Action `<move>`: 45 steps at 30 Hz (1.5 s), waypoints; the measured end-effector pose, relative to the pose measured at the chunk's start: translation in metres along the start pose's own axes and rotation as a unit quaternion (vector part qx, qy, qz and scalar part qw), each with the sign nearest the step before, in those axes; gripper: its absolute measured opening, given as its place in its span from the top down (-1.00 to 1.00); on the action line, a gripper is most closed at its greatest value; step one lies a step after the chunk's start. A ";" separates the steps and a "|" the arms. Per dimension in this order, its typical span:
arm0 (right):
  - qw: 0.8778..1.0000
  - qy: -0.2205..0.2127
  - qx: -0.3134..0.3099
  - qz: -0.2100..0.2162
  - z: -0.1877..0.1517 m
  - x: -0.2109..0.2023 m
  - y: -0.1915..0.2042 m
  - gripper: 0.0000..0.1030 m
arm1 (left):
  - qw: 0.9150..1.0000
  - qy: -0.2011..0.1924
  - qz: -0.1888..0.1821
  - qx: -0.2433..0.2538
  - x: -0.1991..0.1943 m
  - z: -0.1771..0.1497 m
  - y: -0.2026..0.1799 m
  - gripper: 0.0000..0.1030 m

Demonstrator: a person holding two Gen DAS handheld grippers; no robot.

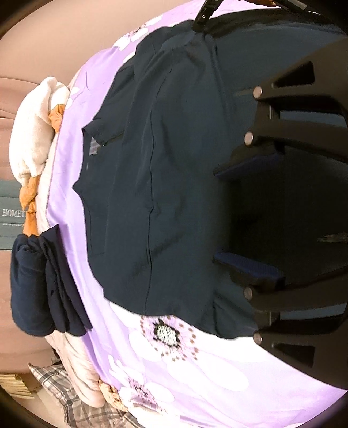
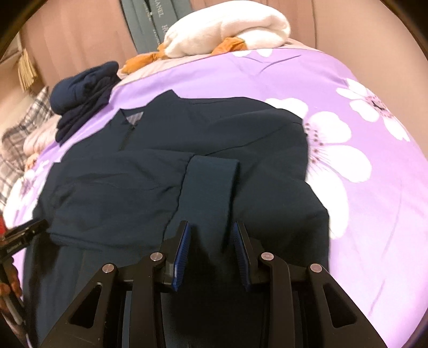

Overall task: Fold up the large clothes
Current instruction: 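Smooth the folded sleeves flat across the jacket with both tools, then move both open tools to the ribbed hem of the navy jacket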

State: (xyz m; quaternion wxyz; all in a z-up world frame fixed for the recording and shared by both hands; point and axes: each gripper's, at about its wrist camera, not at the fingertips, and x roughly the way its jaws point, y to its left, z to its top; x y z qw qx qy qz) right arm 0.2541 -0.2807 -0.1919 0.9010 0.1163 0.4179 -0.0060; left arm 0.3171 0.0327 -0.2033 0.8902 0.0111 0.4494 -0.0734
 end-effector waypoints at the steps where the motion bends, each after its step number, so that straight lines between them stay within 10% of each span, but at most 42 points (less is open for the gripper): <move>1: 1.000 -0.003 0.001 0.002 -0.003 -0.007 -0.001 0.35 | 1.000 -0.006 0.001 -0.004 -0.009 -0.003 0.000 -0.41; 14: 0.998 -0.022 -0.032 0.053 -0.048 -0.077 0.019 -0.20 | 0.998 -0.060 -0.001 -0.007 -0.097 -0.054 -0.016 -0.99; 23: 0.987 0.060 -0.108 0.102 -0.099 -0.048 0.085 -0.21 | 1.000 0.000 -0.004 0.008 -0.084 -0.110 -0.032 -0.99; 30: 0.975 0.057 -0.213 0.039 -0.126 -0.041 0.112 -0.21 | 0.997 0.066 0.037 0.021 -0.066 -0.156 -0.025 -0.98; 45: 0.991 0.054 -0.124 0.014 -0.147 -0.066 0.042 -0.20 | 0.999 0.044 0.022 0.012 -0.091 -0.198 -0.015 -1.00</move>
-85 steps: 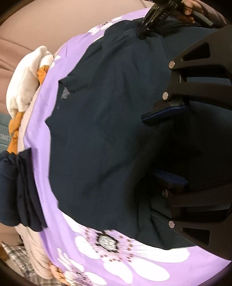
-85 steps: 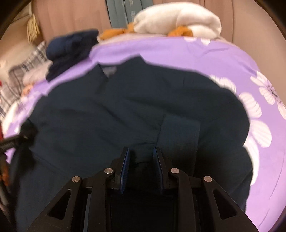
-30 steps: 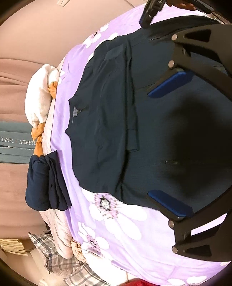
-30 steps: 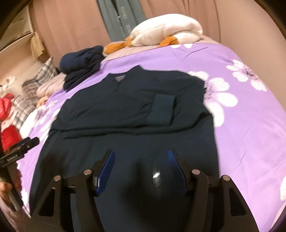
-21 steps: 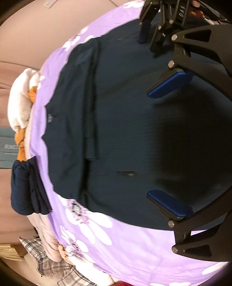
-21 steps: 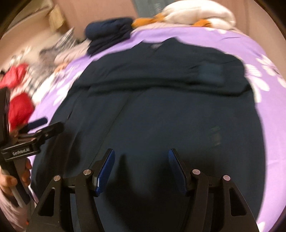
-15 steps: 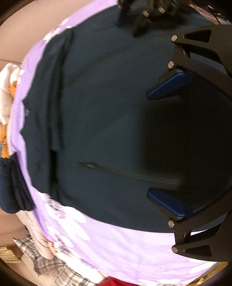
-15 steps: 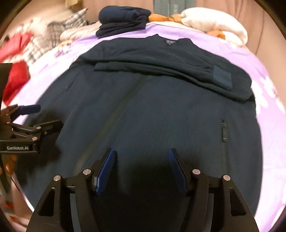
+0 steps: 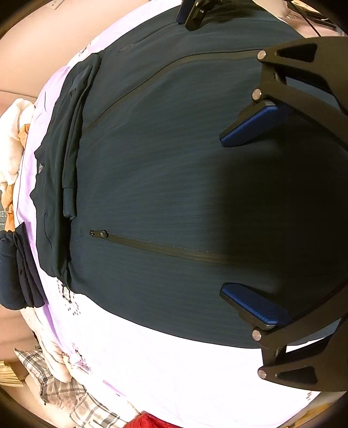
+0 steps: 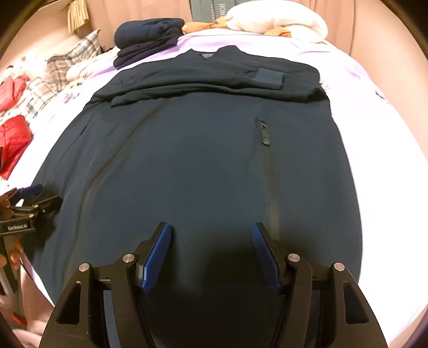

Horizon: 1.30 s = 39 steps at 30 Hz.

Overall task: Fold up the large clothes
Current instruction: 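Move both open tools to the ribbed hem of the navy jacket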

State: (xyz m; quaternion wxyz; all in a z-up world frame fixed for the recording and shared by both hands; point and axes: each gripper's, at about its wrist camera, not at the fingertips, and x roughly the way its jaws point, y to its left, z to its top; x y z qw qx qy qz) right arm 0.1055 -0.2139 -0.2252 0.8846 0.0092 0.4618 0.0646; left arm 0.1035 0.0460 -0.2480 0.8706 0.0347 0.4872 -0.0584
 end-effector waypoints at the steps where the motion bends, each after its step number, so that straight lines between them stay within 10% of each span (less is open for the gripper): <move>1: 1.000 0.000 0.000 -0.004 -0.002 -0.002 0.000 -0.20 | 1.000 0.000 0.000 0.000 -0.001 -0.002 0.001 -1.00; 15: 0.996 -0.007 0.079 -0.031 -0.034 -0.033 -0.042 -0.20 | 1.000 -0.003 0.005 -0.012 -0.028 -0.024 0.024 -0.99; 23: 0.988 -0.024 0.150 -0.034 -0.049 -0.053 -0.077 -0.21 | 0.994 -0.012 0.001 -0.105 -0.055 -0.039 0.092 -0.98; 35: 0.955 -0.007 0.251 0.158 -0.080 -0.045 -0.102 -0.34 | 0.939 0.018 -0.248 -0.239 -0.044 -0.051 0.147 -0.99; 39: 0.944 -0.001 0.262 0.199 -0.076 -0.040 -0.104 -0.34 | 0.936 0.031 -0.284 -0.207 -0.043 -0.043 0.129 -0.99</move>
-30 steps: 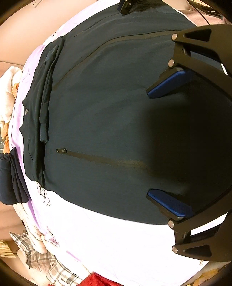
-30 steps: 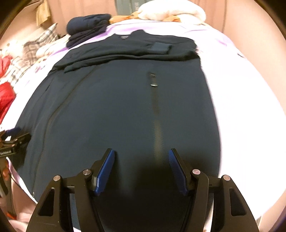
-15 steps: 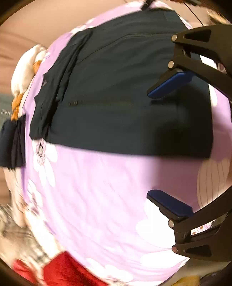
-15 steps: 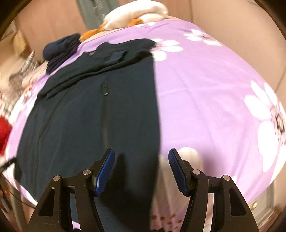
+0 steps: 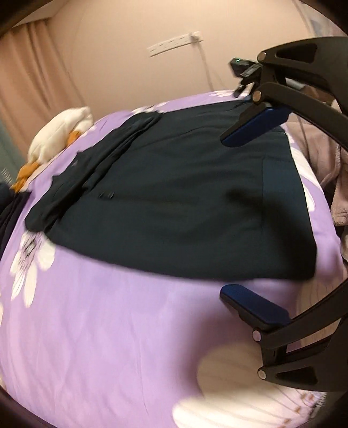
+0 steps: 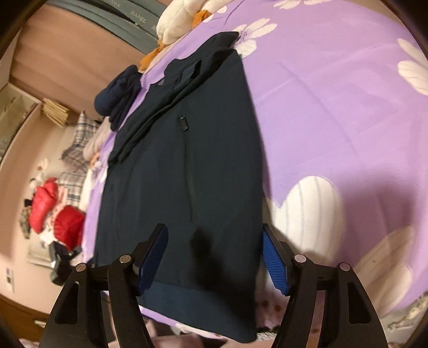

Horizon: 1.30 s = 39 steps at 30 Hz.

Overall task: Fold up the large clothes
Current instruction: 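Move both open tools to the ribbed hem of the navy jacket, then close the left tool on the ribbed hem while the right tool grips the hem too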

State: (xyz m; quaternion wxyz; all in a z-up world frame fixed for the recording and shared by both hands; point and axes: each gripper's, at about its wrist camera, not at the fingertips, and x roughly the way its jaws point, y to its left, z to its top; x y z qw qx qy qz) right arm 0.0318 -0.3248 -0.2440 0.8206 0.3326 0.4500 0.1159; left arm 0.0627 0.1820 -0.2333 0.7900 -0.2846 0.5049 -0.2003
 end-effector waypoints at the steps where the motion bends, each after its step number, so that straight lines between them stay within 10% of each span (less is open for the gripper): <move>1: 1.000 0.002 0.001 0.005 0.002 0.003 0.001 -0.34 | 1.000 0.005 -0.006 0.003 0.004 0.001 -0.003 -0.98; 14: 0.998 0.020 0.009 0.055 0.030 0.031 0.011 -0.34 | 0.996 0.020 -0.090 -0.018 0.019 0.019 -0.007 -0.96; 25: 0.993 0.051 0.015 0.101 -0.010 0.000 -0.006 -0.34 | 0.989 0.040 -0.142 -0.003 -0.008 -0.012 0.002 -0.87; 35: 0.994 0.051 0.024 0.098 -0.025 0.003 0.005 -0.34 | 0.992 0.028 -0.120 0.000 0.005 -0.019 -0.010 -0.86; 39: 0.995 0.034 0.021 0.096 -0.021 0.012 0.015 -0.33 | 0.995 0.023 -0.099 -0.022 0.012 -0.016 -0.011 -0.43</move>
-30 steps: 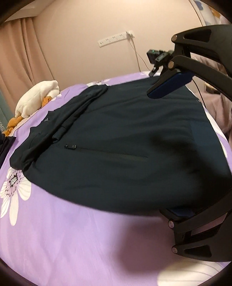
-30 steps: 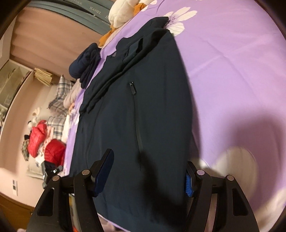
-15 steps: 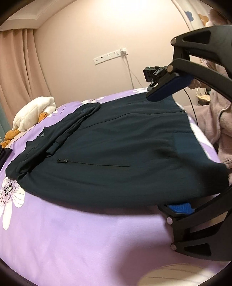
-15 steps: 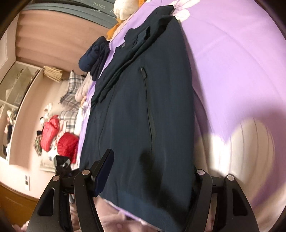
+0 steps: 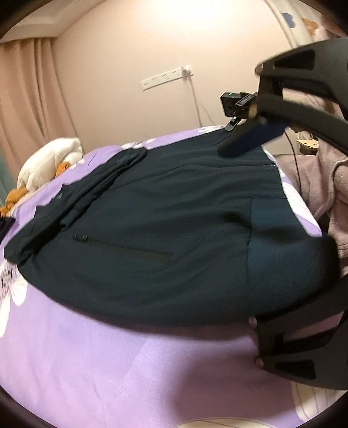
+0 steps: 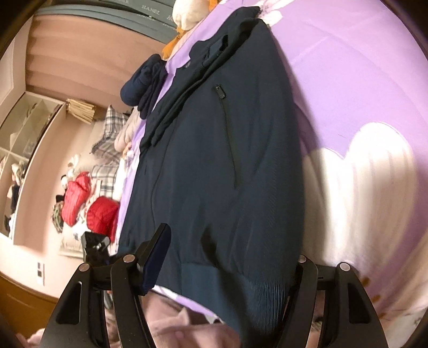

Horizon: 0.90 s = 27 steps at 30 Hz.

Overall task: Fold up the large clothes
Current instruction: 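Close the left tool on the ribbed hem while the right tool grips the hem too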

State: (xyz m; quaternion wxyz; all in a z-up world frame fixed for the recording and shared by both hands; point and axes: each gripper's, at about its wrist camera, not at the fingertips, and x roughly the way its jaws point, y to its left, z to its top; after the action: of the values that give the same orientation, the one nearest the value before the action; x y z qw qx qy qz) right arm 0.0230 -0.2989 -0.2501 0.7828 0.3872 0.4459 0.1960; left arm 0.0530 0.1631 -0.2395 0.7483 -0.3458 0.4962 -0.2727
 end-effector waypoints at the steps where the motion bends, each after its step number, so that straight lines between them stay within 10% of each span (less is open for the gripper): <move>1: 1.000 -0.004 -0.002 -0.004 0.002 0.003 0.002 -0.25 | 1.000 -0.001 0.004 -0.007 -0.001 0.000 0.002 -0.23; 13: 0.998 -0.018 -0.022 -0.049 0.000 0.004 0.004 0.64 | 0.998 -0.016 0.035 -0.040 -0.007 -0.001 0.017 0.76; 27: 0.991 -0.092 -0.073 0.058 0.027 -0.015 0.060 0.66 | 0.994 -0.079 -0.035 0.060 -0.026 0.026 -0.070 0.82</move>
State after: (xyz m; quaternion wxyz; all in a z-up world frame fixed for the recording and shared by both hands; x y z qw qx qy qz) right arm 0.0404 -0.2832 -0.1867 0.8341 0.3706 0.3329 0.2369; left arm 0.0632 0.1459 -0.1629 0.7945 -0.3378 0.4056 -0.3001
